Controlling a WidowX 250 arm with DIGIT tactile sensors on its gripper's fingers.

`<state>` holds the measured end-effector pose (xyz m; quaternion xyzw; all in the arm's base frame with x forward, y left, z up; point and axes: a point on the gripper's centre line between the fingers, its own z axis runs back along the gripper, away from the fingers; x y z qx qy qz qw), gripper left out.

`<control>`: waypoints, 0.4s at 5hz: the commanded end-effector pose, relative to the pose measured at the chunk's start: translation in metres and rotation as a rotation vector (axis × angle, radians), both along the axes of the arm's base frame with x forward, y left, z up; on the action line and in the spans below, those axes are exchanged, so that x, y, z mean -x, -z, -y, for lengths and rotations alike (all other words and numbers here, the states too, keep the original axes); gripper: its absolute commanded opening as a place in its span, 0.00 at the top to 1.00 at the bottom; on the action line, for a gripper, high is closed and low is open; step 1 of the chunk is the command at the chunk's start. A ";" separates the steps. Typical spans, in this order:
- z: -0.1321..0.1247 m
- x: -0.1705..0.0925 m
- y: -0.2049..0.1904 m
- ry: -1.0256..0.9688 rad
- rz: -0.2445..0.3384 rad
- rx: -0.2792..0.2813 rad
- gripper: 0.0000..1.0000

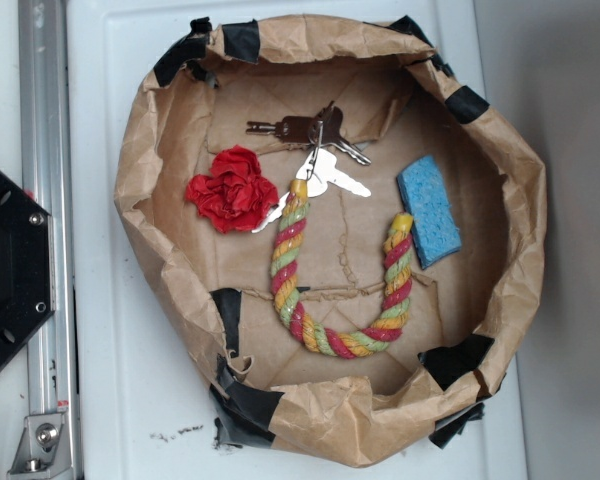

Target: Grab the multicolored rope.

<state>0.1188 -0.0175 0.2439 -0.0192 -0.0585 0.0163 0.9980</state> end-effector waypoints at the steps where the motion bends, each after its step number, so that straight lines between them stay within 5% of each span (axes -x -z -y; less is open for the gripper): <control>1: 0.000 0.000 0.000 0.000 0.000 0.000 0.00; 2: 0.003 -0.050 0.032 -0.177 0.034 -0.020 0.00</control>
